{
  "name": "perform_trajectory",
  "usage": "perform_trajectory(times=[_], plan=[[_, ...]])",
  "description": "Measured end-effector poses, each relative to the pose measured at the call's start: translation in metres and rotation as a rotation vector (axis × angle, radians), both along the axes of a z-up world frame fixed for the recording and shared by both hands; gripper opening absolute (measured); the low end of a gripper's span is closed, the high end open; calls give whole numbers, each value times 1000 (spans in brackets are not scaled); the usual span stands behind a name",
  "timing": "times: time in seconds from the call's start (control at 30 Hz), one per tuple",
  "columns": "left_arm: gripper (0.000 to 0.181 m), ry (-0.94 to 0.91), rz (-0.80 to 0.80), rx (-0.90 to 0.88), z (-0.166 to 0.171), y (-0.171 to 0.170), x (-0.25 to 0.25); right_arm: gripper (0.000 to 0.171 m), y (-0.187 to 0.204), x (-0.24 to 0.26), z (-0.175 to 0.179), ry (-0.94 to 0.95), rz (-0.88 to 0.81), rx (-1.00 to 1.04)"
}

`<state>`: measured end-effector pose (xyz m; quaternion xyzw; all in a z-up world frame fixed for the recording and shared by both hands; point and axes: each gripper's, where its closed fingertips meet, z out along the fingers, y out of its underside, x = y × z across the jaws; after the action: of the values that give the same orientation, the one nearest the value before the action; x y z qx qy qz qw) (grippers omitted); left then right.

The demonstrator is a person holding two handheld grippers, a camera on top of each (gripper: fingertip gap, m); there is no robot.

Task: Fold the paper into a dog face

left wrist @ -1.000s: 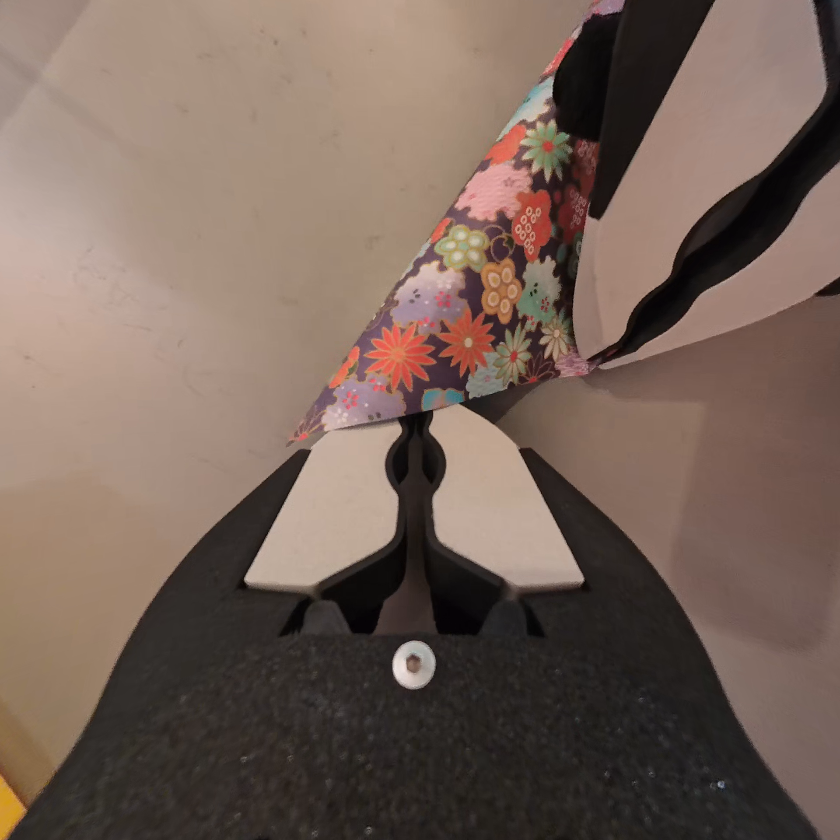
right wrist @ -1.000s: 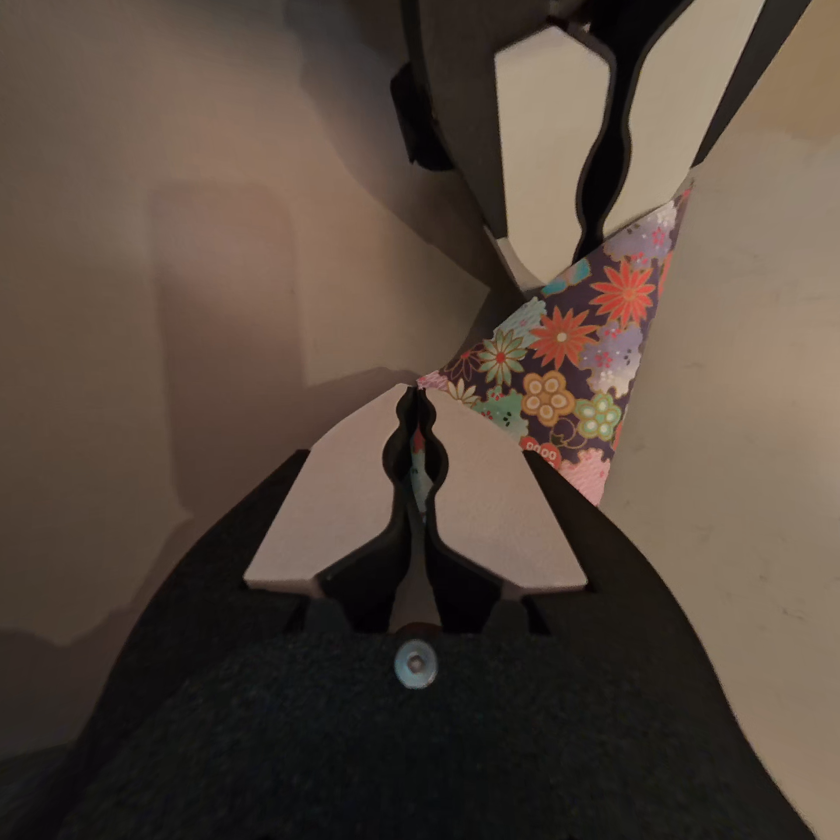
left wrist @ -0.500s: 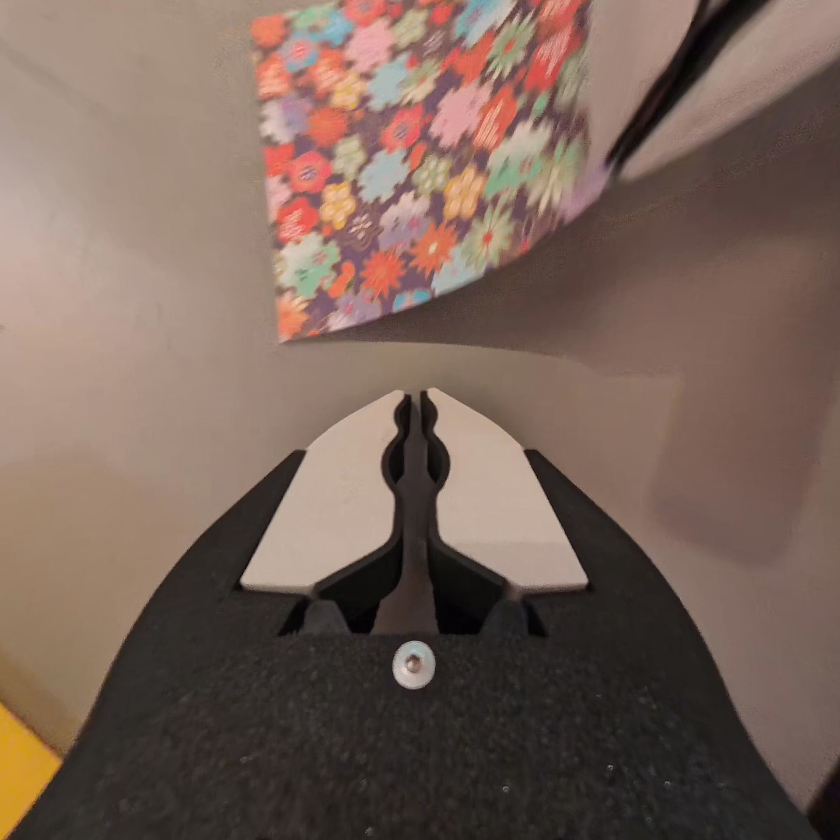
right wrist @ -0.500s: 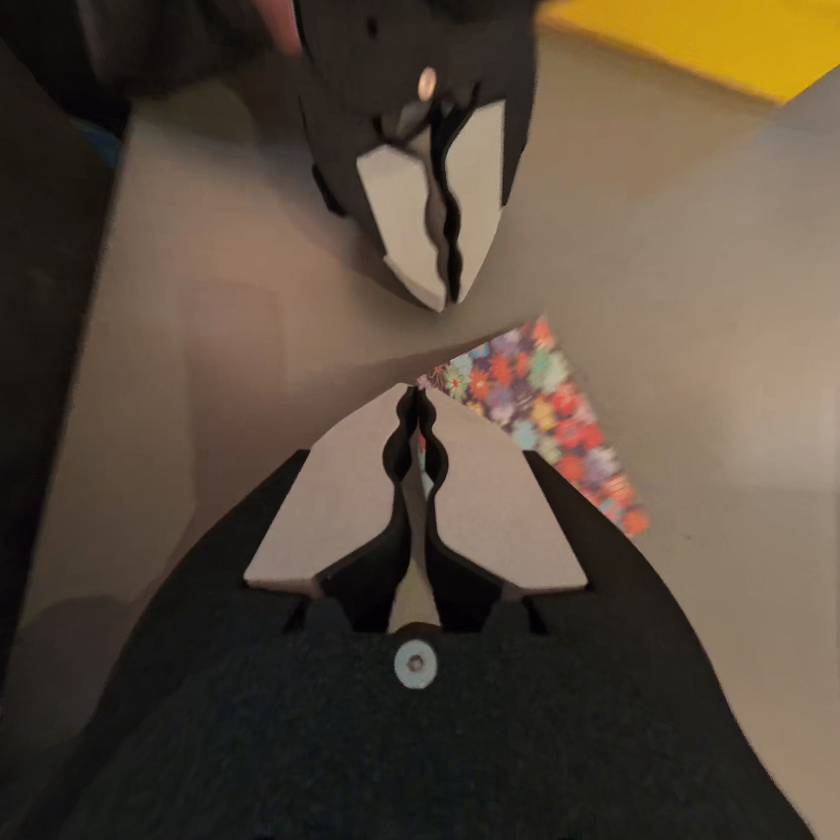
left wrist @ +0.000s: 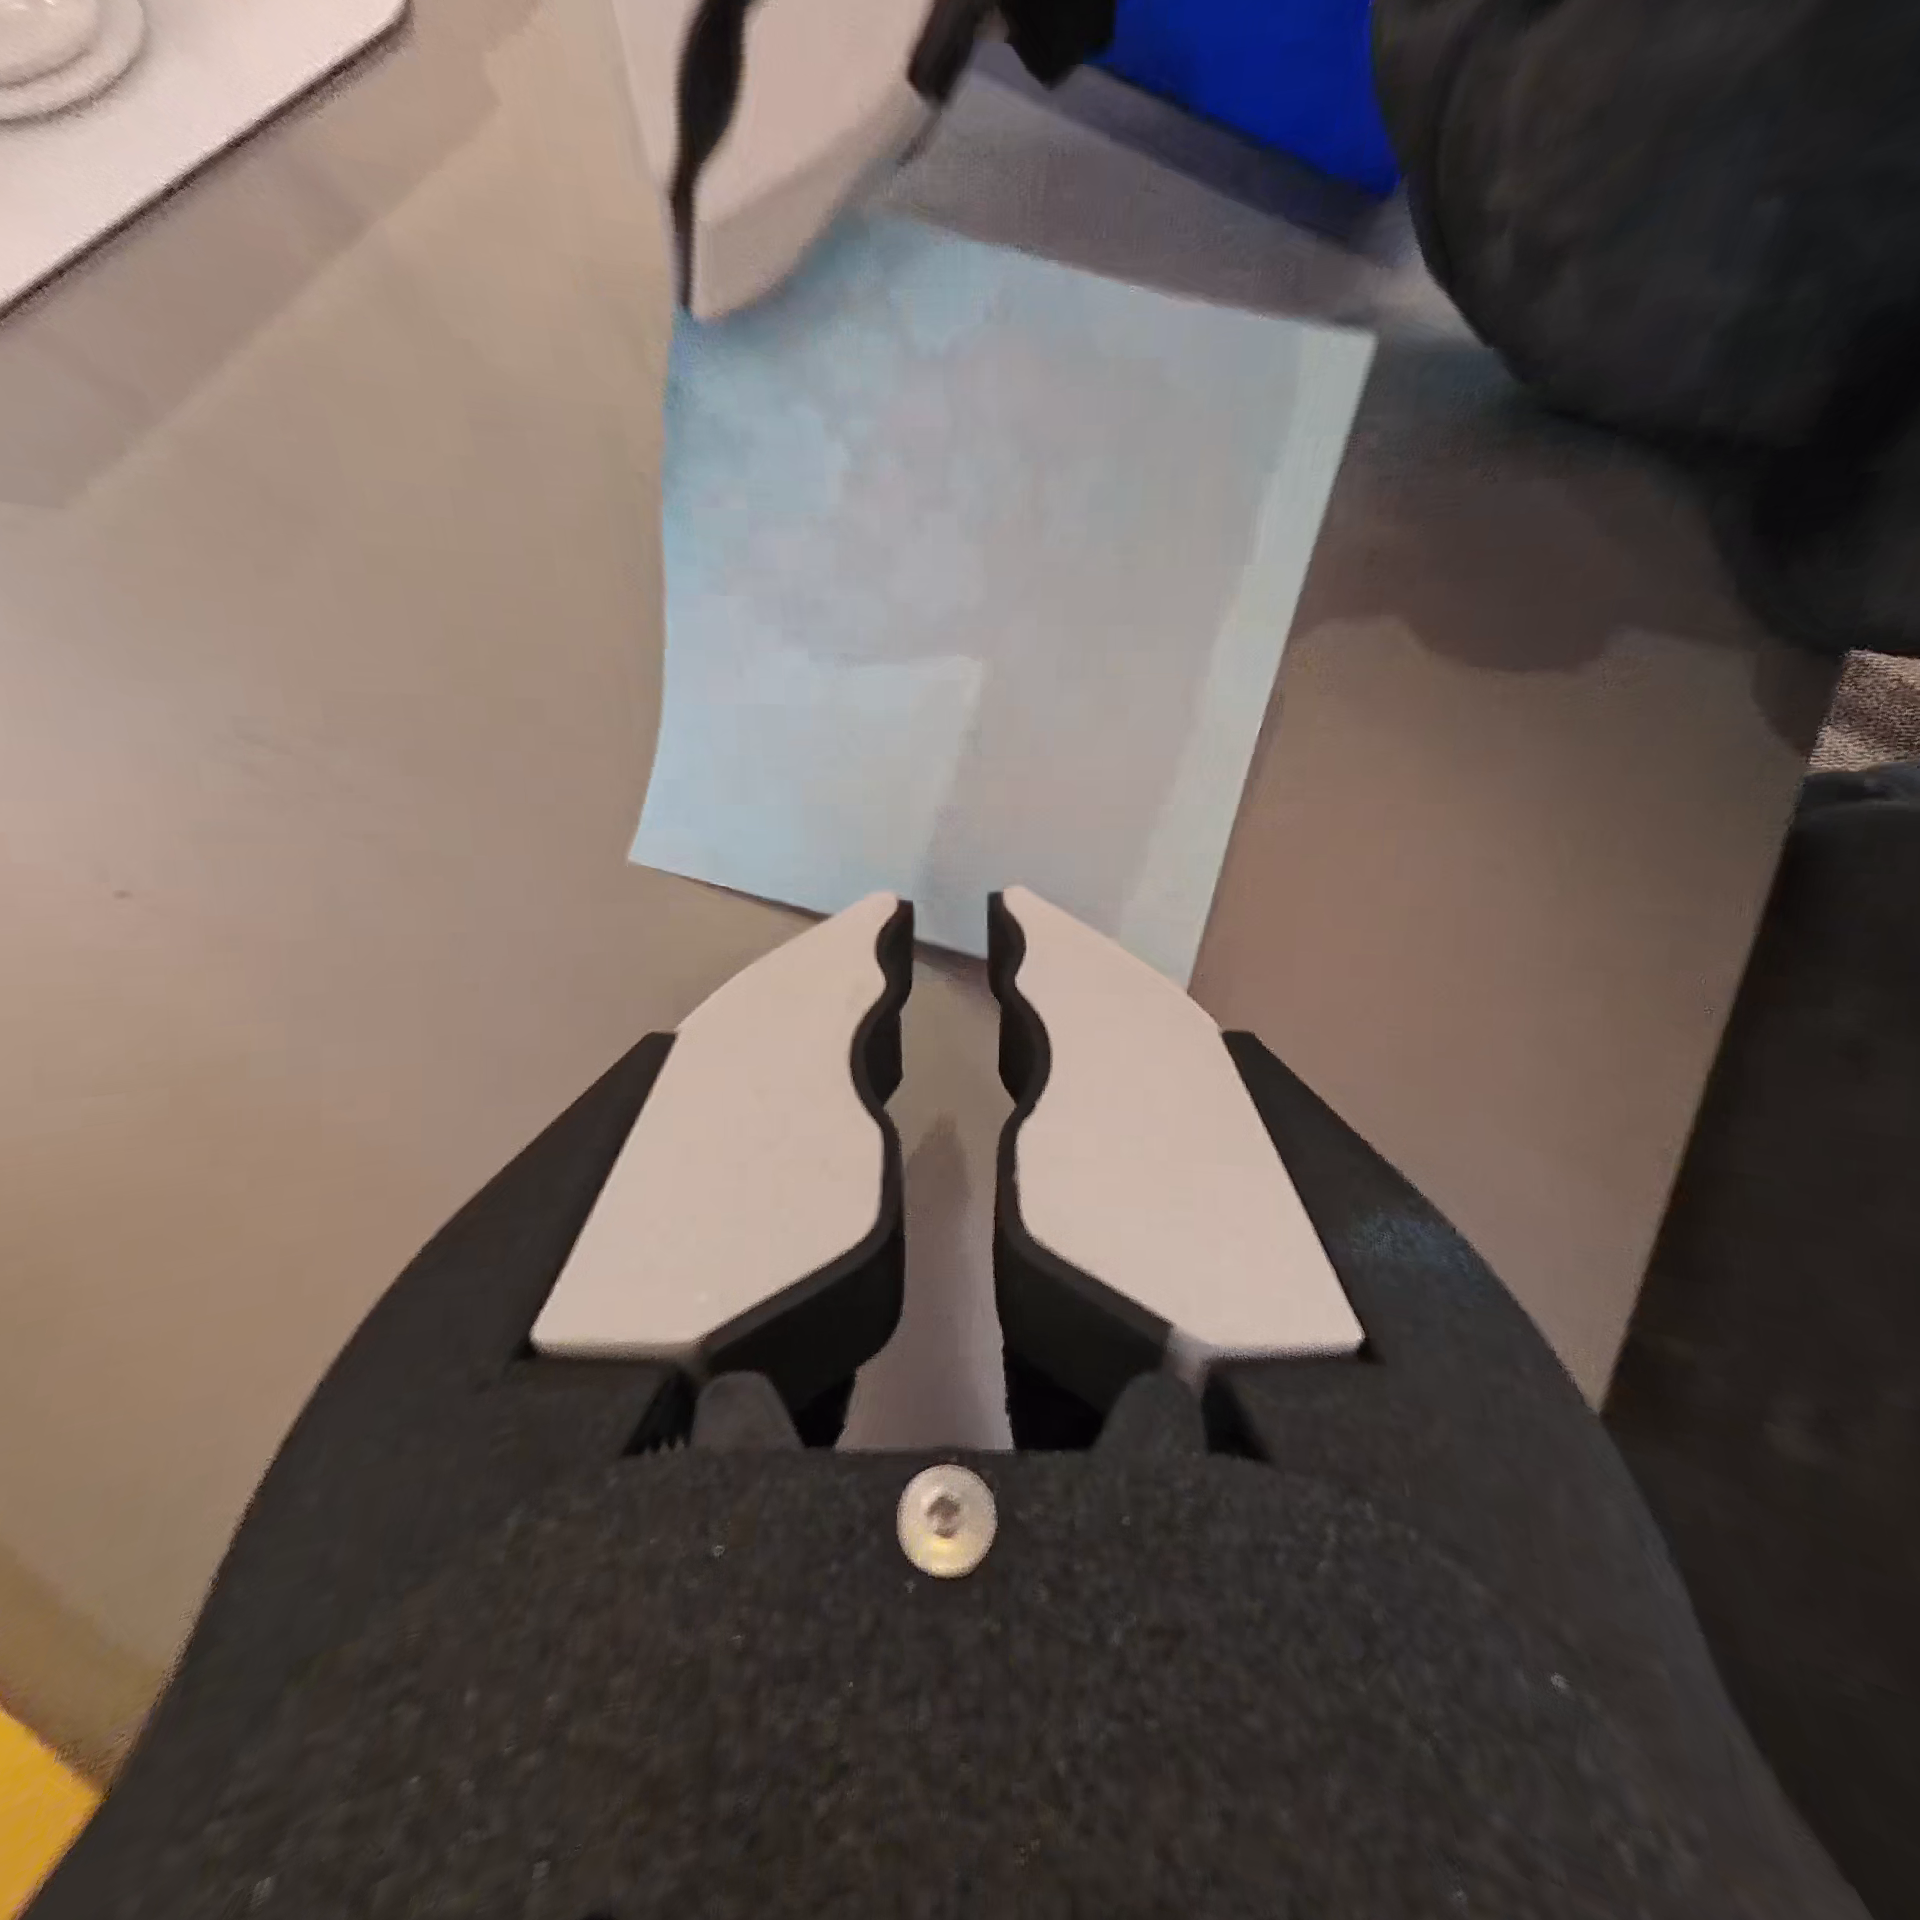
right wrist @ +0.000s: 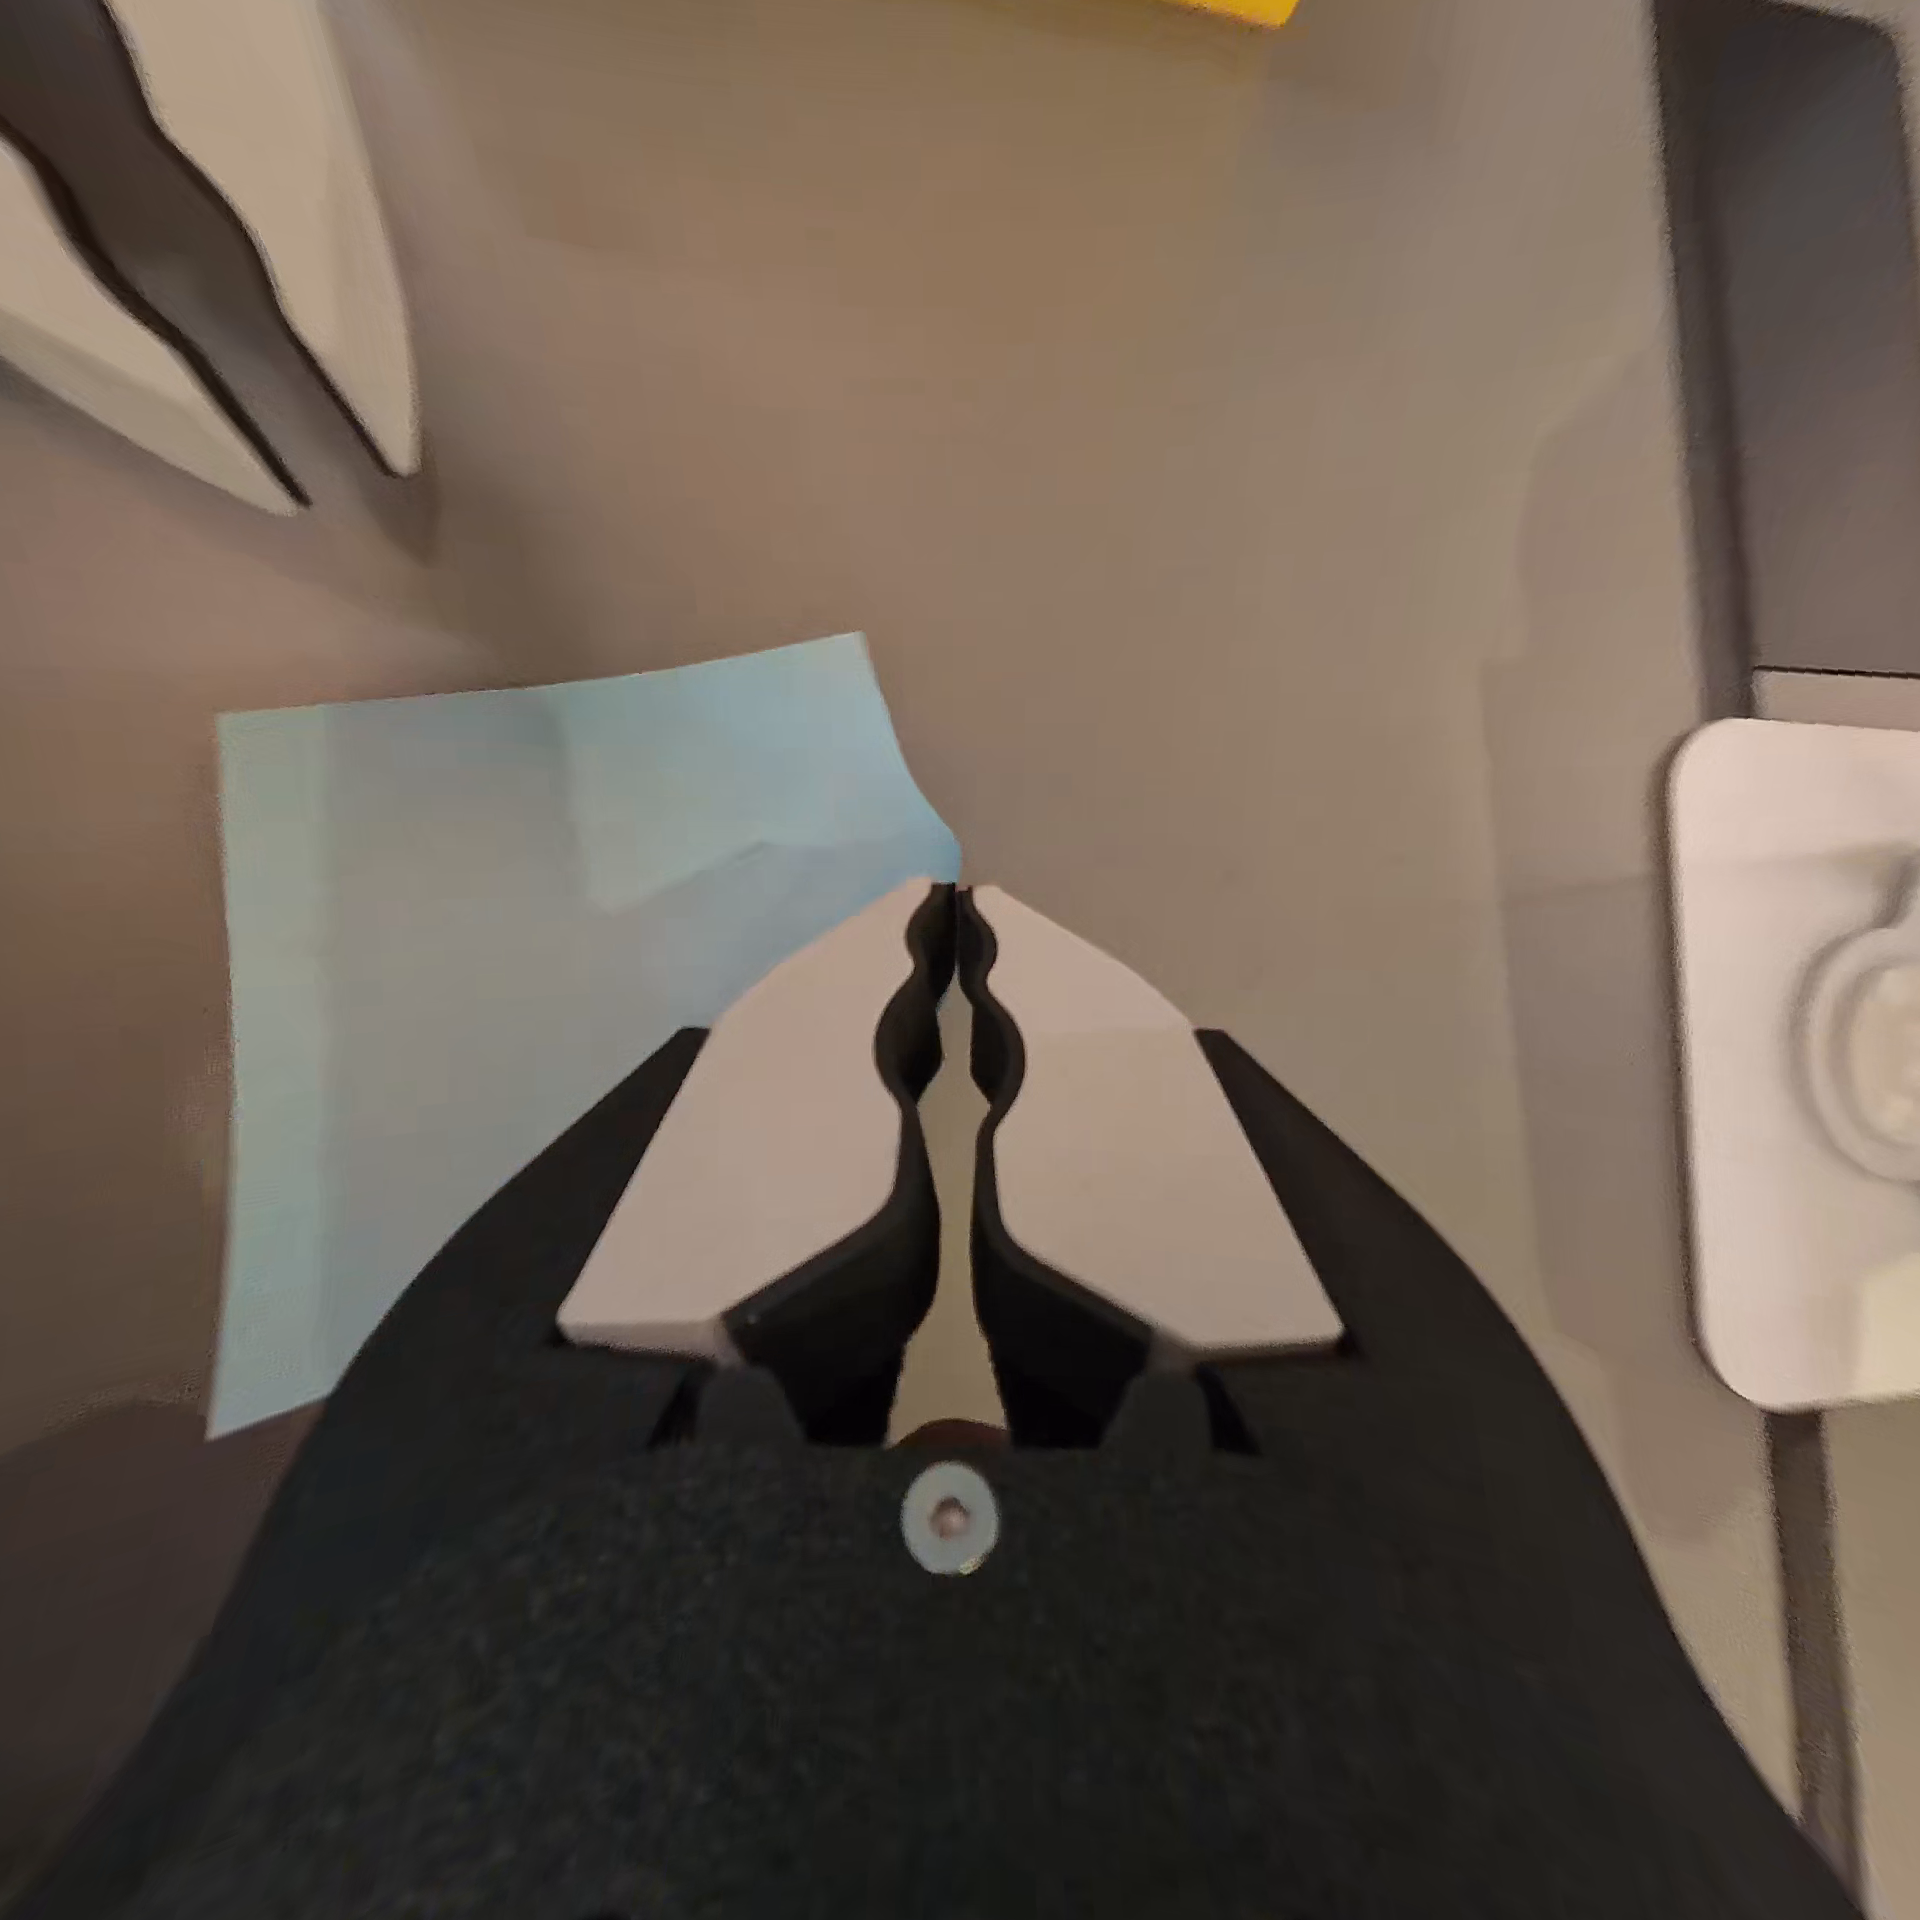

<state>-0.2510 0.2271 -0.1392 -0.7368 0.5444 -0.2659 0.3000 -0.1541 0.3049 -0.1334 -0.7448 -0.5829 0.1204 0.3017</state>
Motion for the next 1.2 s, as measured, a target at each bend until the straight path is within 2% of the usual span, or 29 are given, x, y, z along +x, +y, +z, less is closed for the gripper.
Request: perform_trajectory(times=[0.03, 0.17, 0.3, 0.73, 1.2], plan=[[12, 22, -1, -12, -9, 5, 4, 0, -1, -3, -9, 13, 16, -5], [3, 141, -29, -9, -45, 17, 16, 0, -5, -11, -35, 29, 71, -1], [0, 206, -55, 1, -63, 17, 28, 0, -9, -20, -39, 81, 79, -35], [0, 187, -110, -23, -70, 6, 35, 5, -10, -11, -44, 115, 59, -137], [0, 195, -99, -20, -70, 8, 31, 0, -10, -3, -37, 60, 53, -116]])
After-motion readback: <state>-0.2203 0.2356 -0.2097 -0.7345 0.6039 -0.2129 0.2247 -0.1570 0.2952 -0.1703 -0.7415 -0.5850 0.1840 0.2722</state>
